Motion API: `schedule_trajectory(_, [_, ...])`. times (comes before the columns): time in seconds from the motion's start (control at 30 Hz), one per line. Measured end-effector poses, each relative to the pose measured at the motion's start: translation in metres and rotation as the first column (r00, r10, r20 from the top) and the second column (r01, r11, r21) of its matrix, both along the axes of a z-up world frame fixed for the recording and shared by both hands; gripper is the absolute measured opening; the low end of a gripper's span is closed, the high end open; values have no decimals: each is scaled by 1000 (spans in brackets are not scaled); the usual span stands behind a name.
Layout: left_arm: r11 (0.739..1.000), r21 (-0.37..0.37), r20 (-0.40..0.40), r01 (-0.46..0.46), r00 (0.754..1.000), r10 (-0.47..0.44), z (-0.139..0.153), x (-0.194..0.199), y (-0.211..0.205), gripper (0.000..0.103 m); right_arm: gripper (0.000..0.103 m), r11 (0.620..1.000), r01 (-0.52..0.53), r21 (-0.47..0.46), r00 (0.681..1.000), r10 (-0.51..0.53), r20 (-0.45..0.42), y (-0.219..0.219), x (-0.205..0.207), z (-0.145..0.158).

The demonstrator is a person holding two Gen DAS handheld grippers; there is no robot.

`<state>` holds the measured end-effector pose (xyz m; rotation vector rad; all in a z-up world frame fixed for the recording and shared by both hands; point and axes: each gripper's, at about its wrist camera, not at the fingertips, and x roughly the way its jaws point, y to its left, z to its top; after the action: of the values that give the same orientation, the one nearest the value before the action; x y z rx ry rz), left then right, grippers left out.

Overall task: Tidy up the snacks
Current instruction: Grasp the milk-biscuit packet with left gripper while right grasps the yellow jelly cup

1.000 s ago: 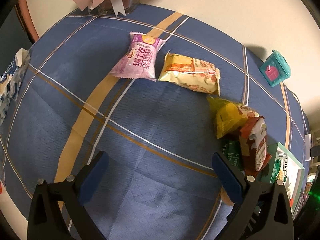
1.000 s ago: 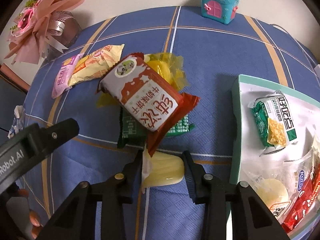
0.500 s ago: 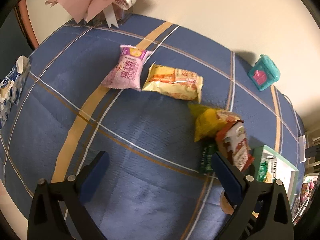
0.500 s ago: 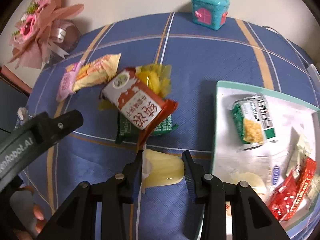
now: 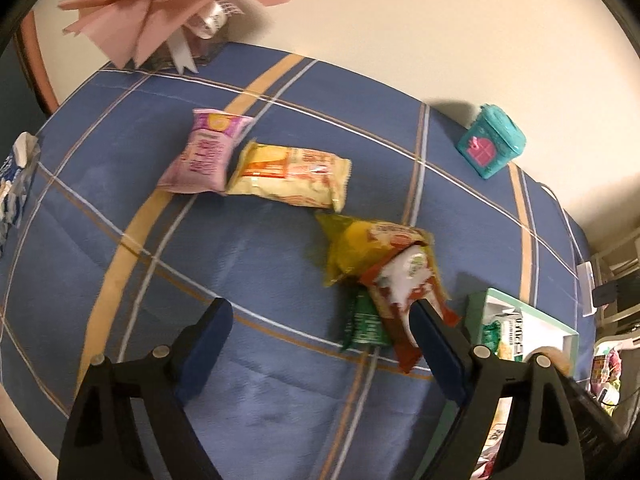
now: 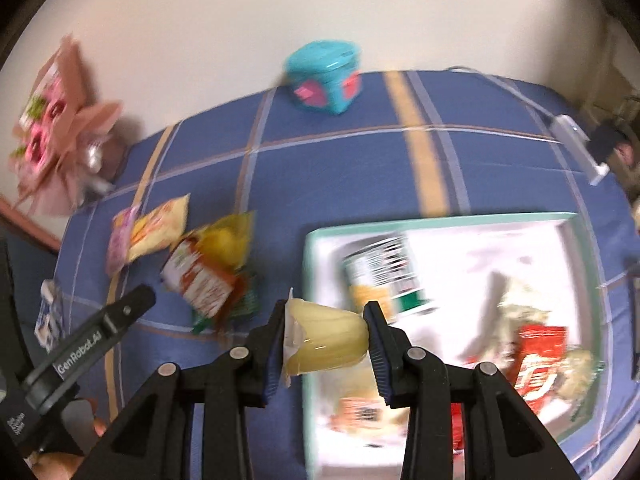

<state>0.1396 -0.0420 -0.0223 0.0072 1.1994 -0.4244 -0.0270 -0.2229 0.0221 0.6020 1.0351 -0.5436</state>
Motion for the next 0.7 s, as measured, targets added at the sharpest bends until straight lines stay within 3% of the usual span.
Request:
schedule_trajectory(0.13, [1000, -25, 3, 18, 1000, -18, 0, -4, -17, 90, 40, 999, 53, -9, 999, -53, 10, -23, -13, 4])
schedule_trajectory(0.53, [999, 28, 22, 46, 999, -47, -25, -11, -60, 90, 40, 993, 119, 26, 993, -120, 7, -60, -32, -11])
schedule_trajectory(0.7, [998, 47, 46, 43, 998, -45, -31, -8, -68, 83, 40, 993, 117, 29, 993, -117, 0, -63, -30, -16])
